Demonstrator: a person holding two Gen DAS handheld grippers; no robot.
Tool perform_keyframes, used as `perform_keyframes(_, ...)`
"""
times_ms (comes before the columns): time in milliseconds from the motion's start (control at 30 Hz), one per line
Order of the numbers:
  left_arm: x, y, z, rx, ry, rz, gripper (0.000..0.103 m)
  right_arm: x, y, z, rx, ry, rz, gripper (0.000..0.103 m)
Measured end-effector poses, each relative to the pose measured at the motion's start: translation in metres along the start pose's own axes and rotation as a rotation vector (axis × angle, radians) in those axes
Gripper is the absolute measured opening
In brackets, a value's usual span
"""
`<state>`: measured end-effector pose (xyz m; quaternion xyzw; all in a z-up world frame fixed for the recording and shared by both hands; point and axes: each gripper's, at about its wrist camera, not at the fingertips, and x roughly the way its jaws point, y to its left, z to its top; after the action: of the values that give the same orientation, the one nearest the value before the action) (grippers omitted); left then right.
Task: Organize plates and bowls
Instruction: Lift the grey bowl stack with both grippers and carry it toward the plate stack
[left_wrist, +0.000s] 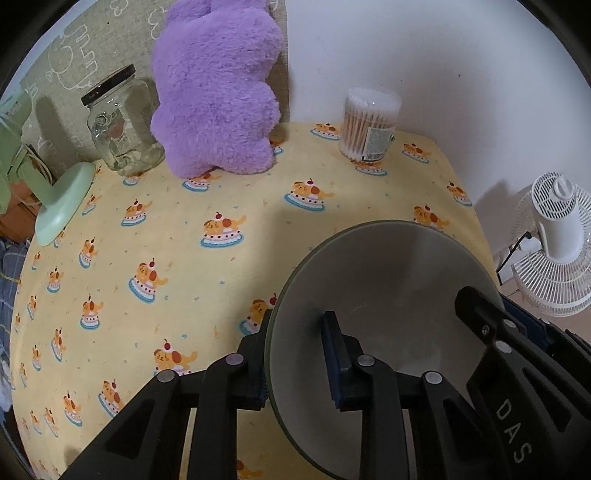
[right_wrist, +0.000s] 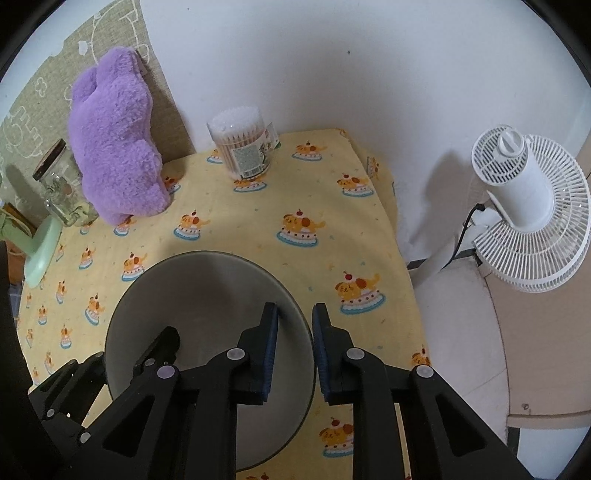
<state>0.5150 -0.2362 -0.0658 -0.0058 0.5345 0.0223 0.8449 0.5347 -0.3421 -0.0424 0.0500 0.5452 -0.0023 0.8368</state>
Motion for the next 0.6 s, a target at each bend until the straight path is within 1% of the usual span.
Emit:
perform_keyframes(133,-0.001,-0.001,-0.004,0.025,-0.005,0.005,0.023,0.006,-0.002,-0.005,0.016,0.028,0.016,0.024)
perform_keyframes(333,-0.005,-0.001,-0.008,0.032,-0.013,0.019,0.022,0.0,0.0,-0.007,0.007,0.006,0.016,0.021)
perform_keyframes(400,-0.007,0.001,-0.009,0.026,-0.002,0.018,0.022,-0.002,0.001,-0.007,0.007,0.009,0.016,0.021)
perform_keyframes(600,-0.026,0.008,-0.012,0.012,-0.009,0.026,0.022,-0.018,0.008,-0.012,0.007,0.008,0.025,0.021)
